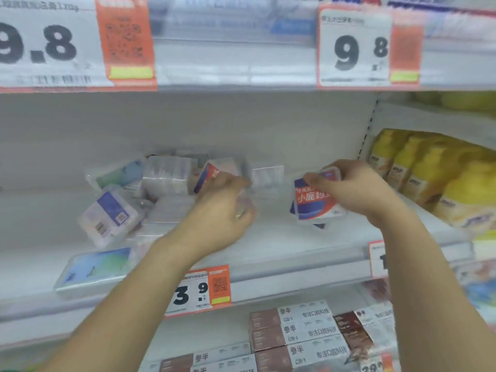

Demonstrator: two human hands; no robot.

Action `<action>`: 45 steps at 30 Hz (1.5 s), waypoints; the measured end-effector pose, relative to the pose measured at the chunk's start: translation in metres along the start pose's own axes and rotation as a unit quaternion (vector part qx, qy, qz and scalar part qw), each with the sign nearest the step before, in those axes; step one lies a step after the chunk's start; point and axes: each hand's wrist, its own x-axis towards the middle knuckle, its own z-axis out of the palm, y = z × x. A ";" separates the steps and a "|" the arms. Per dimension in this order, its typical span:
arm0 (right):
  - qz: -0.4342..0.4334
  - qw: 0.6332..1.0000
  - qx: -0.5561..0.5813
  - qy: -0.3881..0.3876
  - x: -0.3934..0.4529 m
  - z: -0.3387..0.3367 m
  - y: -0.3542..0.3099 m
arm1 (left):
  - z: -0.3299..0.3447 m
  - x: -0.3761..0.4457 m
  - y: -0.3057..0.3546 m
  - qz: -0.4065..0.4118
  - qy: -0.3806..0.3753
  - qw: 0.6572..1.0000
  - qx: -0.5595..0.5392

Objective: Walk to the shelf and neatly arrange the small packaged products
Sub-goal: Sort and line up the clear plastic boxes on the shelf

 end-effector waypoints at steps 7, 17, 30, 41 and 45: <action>0.208 0.966 -0.064 0.142 0.021 -0.056 0.082 | 0.022 0.025 0.001 -0.018 0.048 0.993 0.105; 0.008 0.994 0.092 0.061 0.015 0.016 0.003 | -0.005 0.021 -0.032 -0.019 -0.032 0.999 0.020; -0.089 0.956 0.190 -0.205 -0.001 0.140 -0.068 | -0.050 -0.008 -0.048 -0.106 0.123 0.962 -0.221; -0.163 0.962 0.104 -0.194 0.002 0.159 -0.072 | -0.103 -0.048 -0.087 -0.119 0.139 0.976 0.114; -0.159 0.973 0.103 -0.132 -0.003 0.157 -0.078 | -0.110 -0.065 -0.102 -0.249 -0.070 0.943 0.208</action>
